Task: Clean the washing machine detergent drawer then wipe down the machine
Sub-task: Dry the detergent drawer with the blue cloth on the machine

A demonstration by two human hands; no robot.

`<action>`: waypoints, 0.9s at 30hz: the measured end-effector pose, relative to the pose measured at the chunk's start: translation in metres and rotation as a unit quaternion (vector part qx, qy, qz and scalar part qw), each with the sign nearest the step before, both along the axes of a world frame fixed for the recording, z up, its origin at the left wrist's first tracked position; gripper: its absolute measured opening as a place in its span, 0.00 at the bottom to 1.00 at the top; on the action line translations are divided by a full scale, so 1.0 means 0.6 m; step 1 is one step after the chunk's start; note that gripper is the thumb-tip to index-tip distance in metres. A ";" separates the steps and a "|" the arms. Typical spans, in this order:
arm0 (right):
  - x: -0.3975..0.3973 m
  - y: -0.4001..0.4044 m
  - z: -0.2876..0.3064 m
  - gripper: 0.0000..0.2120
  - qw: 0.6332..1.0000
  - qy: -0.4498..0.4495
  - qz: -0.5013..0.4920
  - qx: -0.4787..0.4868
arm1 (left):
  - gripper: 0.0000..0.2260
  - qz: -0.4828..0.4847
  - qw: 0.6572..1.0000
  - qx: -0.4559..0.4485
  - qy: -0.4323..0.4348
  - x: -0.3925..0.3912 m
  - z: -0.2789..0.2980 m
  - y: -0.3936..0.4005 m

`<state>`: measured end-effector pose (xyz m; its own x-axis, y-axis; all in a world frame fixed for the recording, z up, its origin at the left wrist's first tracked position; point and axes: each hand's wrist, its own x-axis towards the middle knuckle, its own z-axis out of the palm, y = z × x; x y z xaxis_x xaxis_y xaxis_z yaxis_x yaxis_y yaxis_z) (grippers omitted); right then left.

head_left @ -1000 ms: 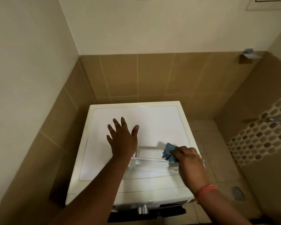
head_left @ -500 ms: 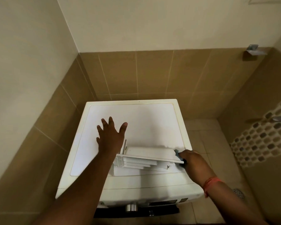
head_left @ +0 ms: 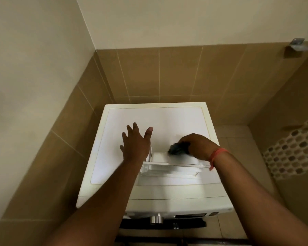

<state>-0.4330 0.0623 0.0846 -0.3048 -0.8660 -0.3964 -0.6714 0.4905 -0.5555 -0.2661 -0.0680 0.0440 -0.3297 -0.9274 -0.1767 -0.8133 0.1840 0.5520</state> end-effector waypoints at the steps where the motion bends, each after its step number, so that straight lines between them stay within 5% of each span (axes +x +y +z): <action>1: 0.022 -0.023 0.010 0.21 0.999 -0.020 0.027 -0.008 | 0.36 -0.001 1.000 -0.003 -0.004 0.001 0.000 0.000; 8: 0.079 -0.083 -0.023 0.15 0.998 0.005 0.067 -0.006 | 0.35 0.001 1.000 0.002 0.005 0.004 0.003 0.004; 14: -0.005 0.002 -0.024 0.16 0.988 0.047 0.053 0.139 | 0.31 -0.014 1.000 -0.008 0.000 0.007 -0.001 0.003; 22: 0.092 -0.092 -0.043 0.13 0.993 0.014 0.090 0.073 | 0.29 -0.018 1.000 -0.006 0.018 0.004 -0.003 -0.001; 27: 0.014 0.008 -0.017 0.16 0.993 0.061 0.041 0.089 | 0.29 -0.015 1.000 -0.009 0.024 0.005 0.002 -0.002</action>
<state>-0.4243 0.0674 0.0745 -0.2917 -0.8097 -0.5092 -0.7704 0.5144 -0.3766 -0.2633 -0.0690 0.0449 -0.3651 -0.9200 -0.1427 -0.7796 0.2184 0.5869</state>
